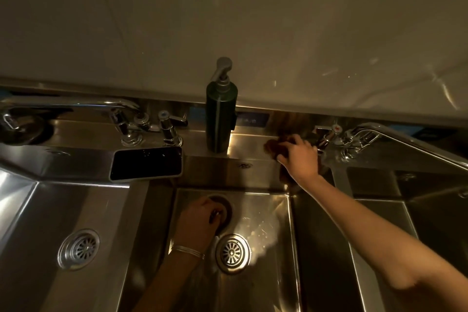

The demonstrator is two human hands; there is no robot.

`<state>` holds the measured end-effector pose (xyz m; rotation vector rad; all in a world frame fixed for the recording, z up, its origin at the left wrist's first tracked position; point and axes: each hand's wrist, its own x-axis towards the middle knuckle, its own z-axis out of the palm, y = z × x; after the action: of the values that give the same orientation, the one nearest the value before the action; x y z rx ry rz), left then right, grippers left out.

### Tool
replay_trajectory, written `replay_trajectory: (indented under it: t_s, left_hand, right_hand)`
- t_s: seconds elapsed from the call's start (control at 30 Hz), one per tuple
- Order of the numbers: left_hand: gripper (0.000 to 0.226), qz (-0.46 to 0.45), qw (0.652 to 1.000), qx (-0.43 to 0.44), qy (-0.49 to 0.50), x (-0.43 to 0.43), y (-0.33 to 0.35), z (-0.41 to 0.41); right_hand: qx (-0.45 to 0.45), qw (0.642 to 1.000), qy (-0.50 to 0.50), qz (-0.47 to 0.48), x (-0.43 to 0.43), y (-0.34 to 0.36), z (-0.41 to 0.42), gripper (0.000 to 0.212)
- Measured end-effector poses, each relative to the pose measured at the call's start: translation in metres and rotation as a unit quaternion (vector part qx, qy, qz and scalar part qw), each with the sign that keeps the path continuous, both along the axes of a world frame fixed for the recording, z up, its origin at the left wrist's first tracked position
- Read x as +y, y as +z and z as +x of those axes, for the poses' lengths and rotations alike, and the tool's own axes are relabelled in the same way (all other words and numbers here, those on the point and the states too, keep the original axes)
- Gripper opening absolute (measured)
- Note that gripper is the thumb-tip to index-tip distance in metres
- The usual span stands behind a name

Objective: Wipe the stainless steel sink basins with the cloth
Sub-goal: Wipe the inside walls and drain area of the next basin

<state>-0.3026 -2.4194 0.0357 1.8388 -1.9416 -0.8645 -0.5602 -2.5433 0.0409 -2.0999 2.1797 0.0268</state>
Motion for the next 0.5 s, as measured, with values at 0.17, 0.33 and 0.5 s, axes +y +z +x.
replay_trajectory:
  t_s: [0.17, 0.33, 0.5]
  left_hand:
    - [0.02, -0.003, 1.0, -0.017, -0.013, -0.006, -0.003, -0.009]
    - [0.018, -0.025, 1.0, -0.012, -0.015, -0.013, 0.0, -0.013]
    - [0.019, -0.042, 0.999, -0.01, -0.022, -0.024, 0.006, -0.015]
  right_hand:
    - [-0.013, 0.998, 0.066, 0.009, -0.001, -0.005, 0.056, 0.042]
    - [0.023, 0.991, 0.129, 0.017, 0.017, -0.005, 0.002, 0.042]
    - [0.038, 0.999, -0.002, 0.004, 0.015, 0.001, 0.002, 0.038]
